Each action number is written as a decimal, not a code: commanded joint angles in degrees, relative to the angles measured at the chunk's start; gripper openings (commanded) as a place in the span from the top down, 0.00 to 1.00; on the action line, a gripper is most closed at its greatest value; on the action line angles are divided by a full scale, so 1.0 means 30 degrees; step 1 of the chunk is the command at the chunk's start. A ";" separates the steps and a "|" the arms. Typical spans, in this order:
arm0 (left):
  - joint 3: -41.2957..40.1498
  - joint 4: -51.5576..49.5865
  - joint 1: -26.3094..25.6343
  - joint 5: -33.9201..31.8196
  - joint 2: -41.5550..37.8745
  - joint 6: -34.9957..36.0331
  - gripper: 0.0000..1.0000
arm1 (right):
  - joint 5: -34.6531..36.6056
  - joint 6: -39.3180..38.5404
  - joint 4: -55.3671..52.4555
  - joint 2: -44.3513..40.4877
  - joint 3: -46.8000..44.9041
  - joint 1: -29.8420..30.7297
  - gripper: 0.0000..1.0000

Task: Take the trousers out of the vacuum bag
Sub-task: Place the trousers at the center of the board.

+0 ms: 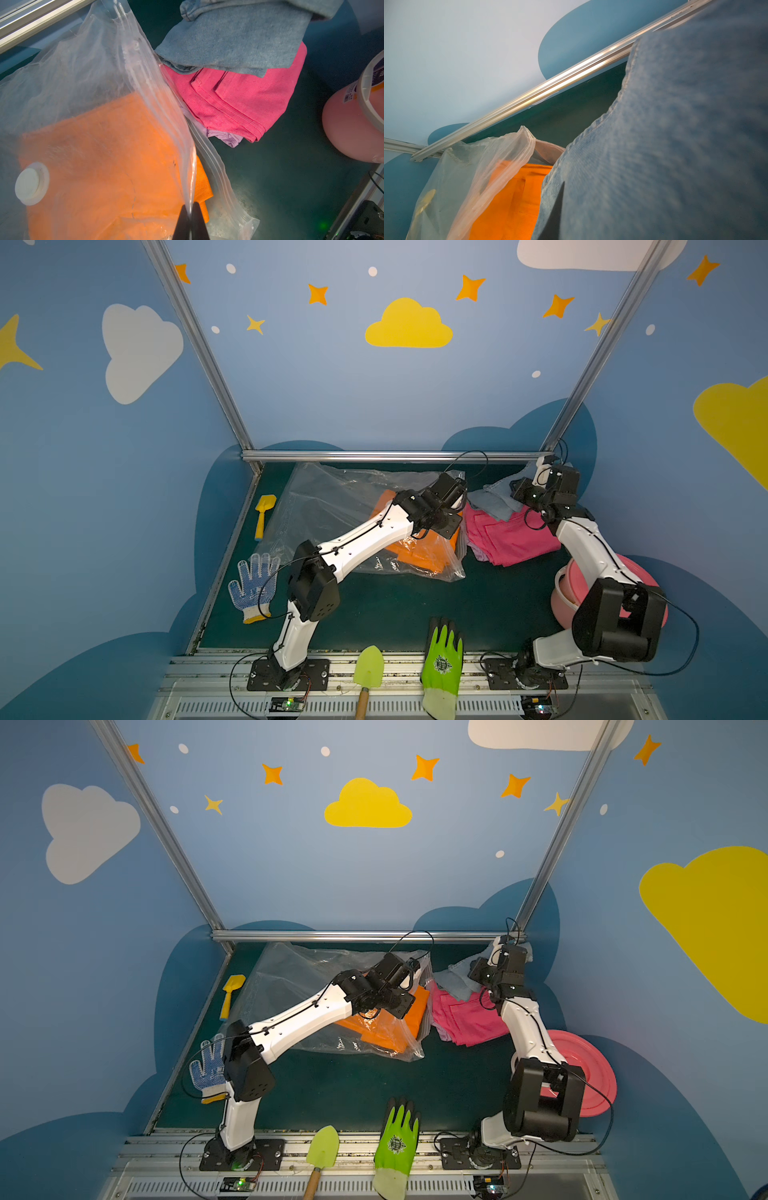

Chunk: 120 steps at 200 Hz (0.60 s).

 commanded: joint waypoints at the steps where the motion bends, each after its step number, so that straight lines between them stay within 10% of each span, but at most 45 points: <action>1: -0.0128 -0.0152 0.0113 0.0104 -0.0074 0.0056 0.95 | -0.0392 -0.0069 0.1510 -0.1238 -0.0491 0.0232 1.00; 120: -0.0051 -0.0240 0.0112 0.0252 -0.0028 0.0036 0.95 | -0.1242 0.0717 0.1031 -0.3140 -0.5103 -0.0501 1.00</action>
